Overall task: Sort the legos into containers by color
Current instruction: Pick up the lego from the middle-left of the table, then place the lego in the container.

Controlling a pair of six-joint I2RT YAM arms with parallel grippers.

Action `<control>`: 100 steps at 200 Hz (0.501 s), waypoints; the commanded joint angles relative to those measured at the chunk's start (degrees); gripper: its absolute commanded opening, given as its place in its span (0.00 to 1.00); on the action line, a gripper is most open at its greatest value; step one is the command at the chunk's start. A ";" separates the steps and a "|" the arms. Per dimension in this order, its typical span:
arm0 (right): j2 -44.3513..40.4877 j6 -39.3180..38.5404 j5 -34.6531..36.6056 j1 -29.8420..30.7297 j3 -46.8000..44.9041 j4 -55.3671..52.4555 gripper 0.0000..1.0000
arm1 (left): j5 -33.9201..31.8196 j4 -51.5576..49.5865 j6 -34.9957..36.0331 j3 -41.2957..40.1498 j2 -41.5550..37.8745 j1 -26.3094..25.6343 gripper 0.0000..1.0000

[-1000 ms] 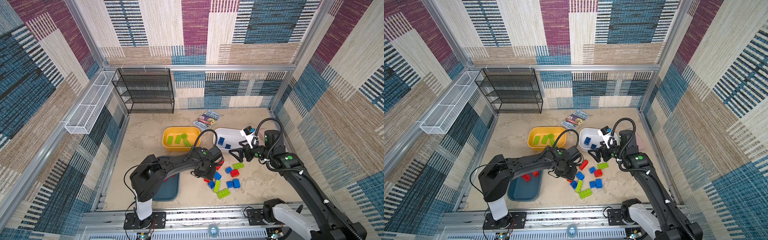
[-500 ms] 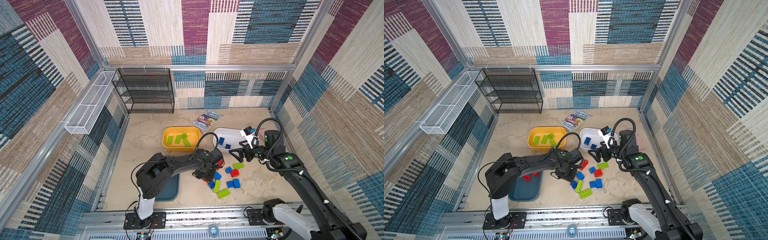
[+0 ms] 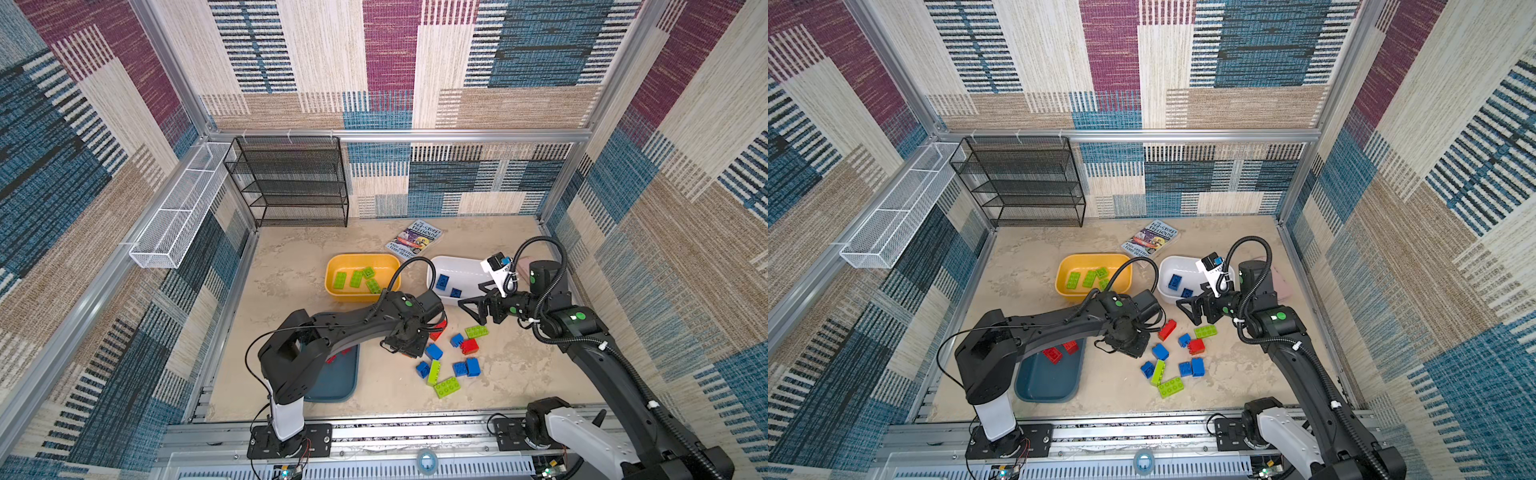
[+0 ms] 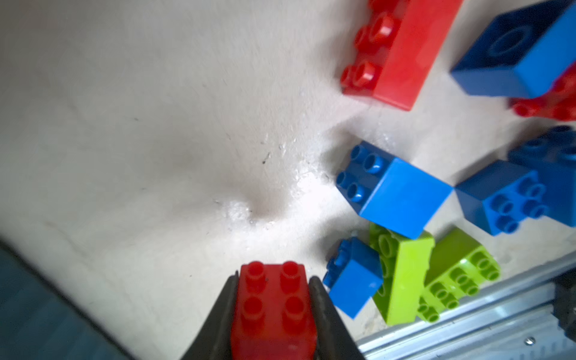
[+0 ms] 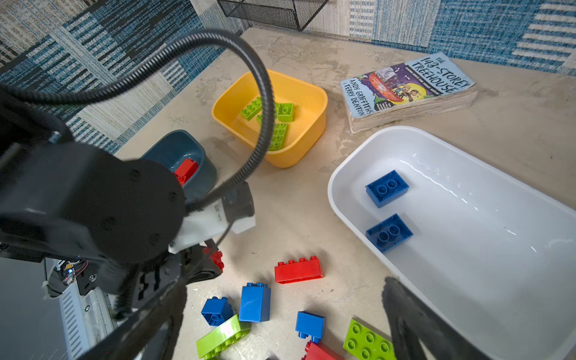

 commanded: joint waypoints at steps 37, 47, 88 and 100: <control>0.28 0.21 -0.71 0.02 0.43 1.86 0.99 | -7.38 -13.60 3.94 0.22 -14.93 9.96 0.31; 0.46 0.29 -1.01 0.03 0.43 2.00 0.99 | -7.57 -14.24 3.88 -1.70 -18.23 13.04 0.31; 1.30 0.48 -2.42 0.03 0.43 2.81 0.99 | -8.15 -12.81 4.72 -11.25 -28.16 26.93 0.32; 1.76 0.62 -3.00 -0.02 0.32 3.17 0.99 | -7.46 -9.73 4.62 -14.19 -28.65 30.81 0.32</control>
